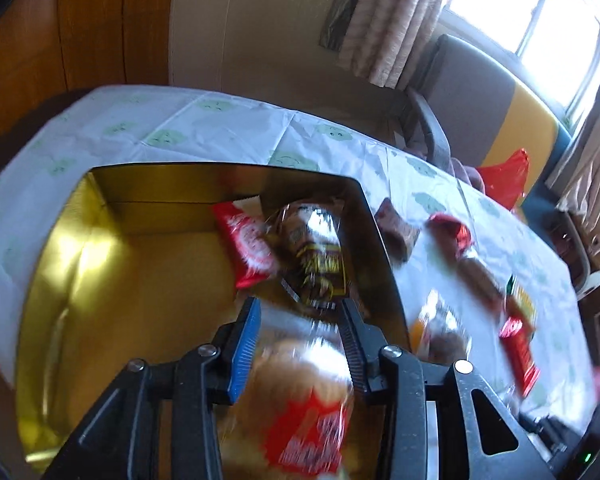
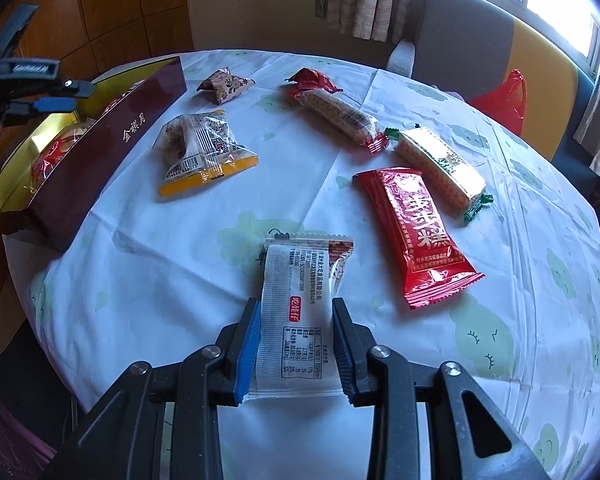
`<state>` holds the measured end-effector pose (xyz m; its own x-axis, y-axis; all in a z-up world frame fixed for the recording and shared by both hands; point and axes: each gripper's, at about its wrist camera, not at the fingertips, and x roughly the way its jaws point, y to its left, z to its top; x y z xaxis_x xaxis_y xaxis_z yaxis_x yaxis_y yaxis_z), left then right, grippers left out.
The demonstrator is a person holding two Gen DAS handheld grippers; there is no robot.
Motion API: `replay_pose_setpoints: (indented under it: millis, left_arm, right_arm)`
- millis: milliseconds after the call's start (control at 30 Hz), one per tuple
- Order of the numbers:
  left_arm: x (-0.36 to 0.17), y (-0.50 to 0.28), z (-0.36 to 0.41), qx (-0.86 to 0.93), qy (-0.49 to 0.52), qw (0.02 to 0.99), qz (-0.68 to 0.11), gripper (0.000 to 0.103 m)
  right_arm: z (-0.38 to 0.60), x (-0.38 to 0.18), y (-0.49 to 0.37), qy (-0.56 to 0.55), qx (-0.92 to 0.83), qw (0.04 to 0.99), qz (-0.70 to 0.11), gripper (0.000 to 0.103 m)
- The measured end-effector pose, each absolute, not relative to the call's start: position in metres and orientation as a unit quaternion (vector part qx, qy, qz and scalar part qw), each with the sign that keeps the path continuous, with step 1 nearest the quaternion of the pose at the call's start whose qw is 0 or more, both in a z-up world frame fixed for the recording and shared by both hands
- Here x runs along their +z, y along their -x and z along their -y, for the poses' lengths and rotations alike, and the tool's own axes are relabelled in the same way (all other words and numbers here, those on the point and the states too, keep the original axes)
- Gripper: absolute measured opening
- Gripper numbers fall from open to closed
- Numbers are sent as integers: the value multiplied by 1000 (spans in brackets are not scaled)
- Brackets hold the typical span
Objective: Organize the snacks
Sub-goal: 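Lower the Nanfang packet into the gold tin and open the left gripper, then carry the white wafer packet into the gold tin and release it with the right gripper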
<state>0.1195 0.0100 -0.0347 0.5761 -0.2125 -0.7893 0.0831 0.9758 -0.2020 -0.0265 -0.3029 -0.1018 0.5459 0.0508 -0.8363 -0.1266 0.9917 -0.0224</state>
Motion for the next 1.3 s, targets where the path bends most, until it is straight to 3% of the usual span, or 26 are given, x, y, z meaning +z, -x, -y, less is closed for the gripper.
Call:
replay_pose_setpoints:
  millis: [533, 1300]
  left_arm:
    - [-25, -50, -31, -65, 33, 905, -419, 48]
    - [-36, -38, -79, -11, 61, 904, -424, 54]
  right_arm:
    - [295, -102, 27, 49, 24, 878, -476, 35]
    - [288, -83, 20, 8, 24, 879, -477, 34]
